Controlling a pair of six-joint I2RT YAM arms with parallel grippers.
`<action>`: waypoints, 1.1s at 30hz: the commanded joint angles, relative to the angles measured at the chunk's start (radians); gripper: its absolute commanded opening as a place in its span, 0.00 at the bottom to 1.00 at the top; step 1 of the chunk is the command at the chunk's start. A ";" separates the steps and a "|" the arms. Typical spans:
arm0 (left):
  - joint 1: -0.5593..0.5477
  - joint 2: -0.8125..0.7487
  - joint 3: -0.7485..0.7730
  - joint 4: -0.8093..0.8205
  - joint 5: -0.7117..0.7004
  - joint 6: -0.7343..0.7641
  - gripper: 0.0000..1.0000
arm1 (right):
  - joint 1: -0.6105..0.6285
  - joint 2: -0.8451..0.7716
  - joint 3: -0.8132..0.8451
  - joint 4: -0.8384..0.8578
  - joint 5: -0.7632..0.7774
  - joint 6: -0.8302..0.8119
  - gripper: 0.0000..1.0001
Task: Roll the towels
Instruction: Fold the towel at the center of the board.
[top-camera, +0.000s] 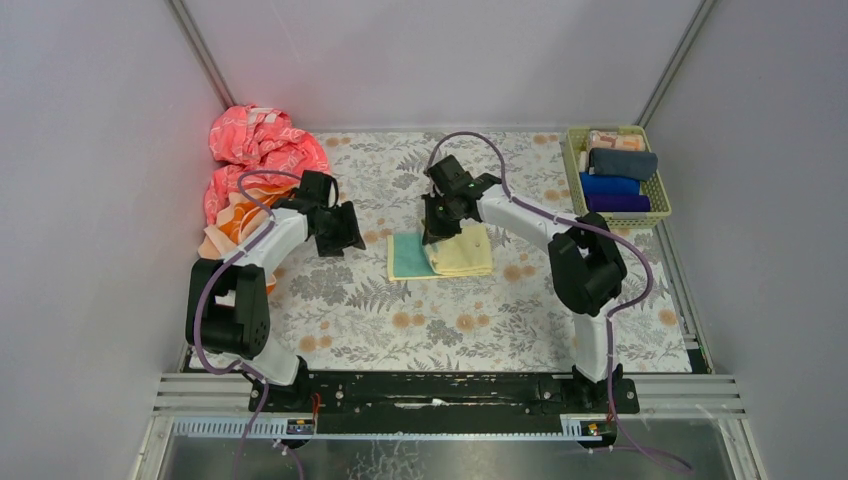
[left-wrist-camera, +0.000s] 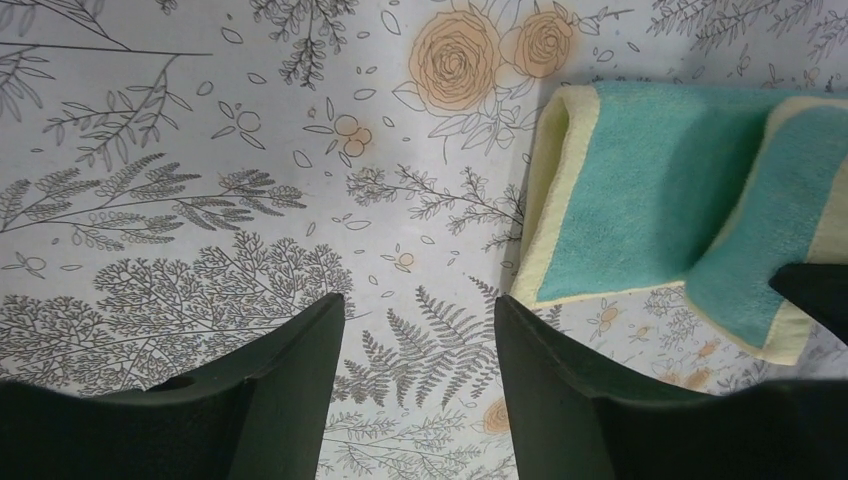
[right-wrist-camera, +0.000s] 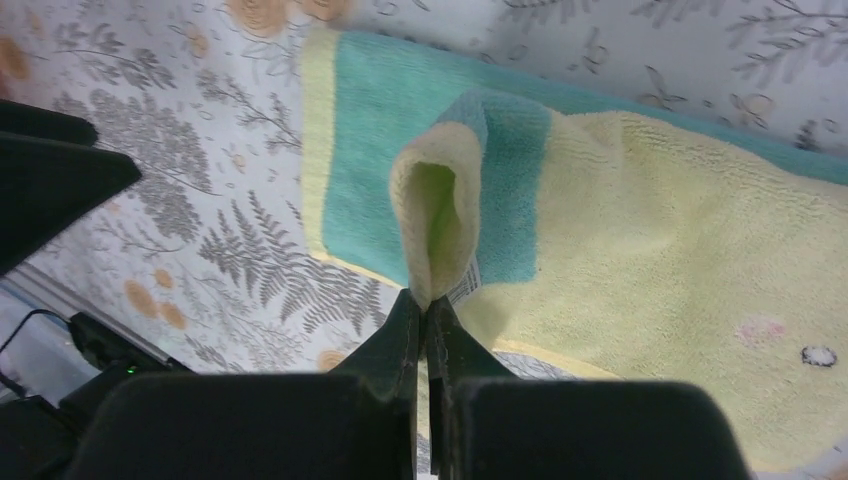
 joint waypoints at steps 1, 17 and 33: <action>0.000 -0.014 -0.017 0.052 0.067 -0.014 0.57 | 0.033 0.025 0.069 0.058 -0.057 0.087 0.00; -0.120 0.047 -0.087 0.227 0.180 -0.208 0.47 | 0.059 0.125 0.105 0.126 -0.141 0.211 0.02; -0.142 -0.054 -0.150 0.159 -0.051 -0.246 0.37 | 0.063 0.083 0.047 0.188 -0.280 0.149 0.38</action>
